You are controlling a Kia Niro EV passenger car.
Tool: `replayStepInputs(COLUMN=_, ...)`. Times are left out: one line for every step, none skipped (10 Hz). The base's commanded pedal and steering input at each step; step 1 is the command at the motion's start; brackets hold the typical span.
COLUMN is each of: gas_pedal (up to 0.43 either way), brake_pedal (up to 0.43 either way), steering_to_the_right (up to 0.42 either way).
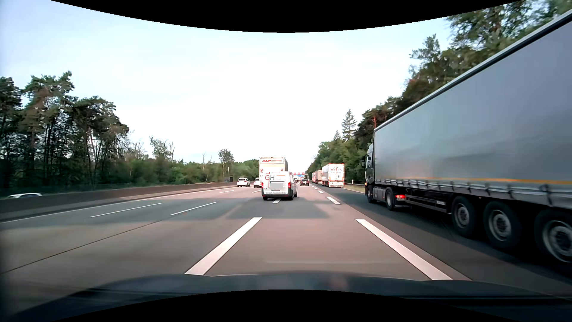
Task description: Follow the waypoints while adhering to traffic rules and regulations
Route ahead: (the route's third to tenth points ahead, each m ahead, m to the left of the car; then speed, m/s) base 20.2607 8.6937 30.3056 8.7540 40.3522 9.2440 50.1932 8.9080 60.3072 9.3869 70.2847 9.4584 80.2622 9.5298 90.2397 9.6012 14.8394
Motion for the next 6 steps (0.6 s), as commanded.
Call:
replayStepInputs(gas_pedal=0.0, brake_pedal=0.0, steering_to_the_right=-0.004)
replayStepInputs(gas_pedal=0.0, brake_pedal=0.0, steering_to_the_right=-0.003)
replayStepInputs(gas_pedal=0.0, brake_pedal=0.0, steering_to_the_right=-0.004)
replayStepInputs(gas_pedal=0.028, brake_pedal=0.0, steering_to_the_right=-0.004)
replayStepInputs(gas_pedal=0.039, brake_pedal=0.0, steering_to_the_right=-0.004)
replayStepInputs(gas_pedal=0.059, brake_pedal=0.0, steering_to_the_right=-0.004)
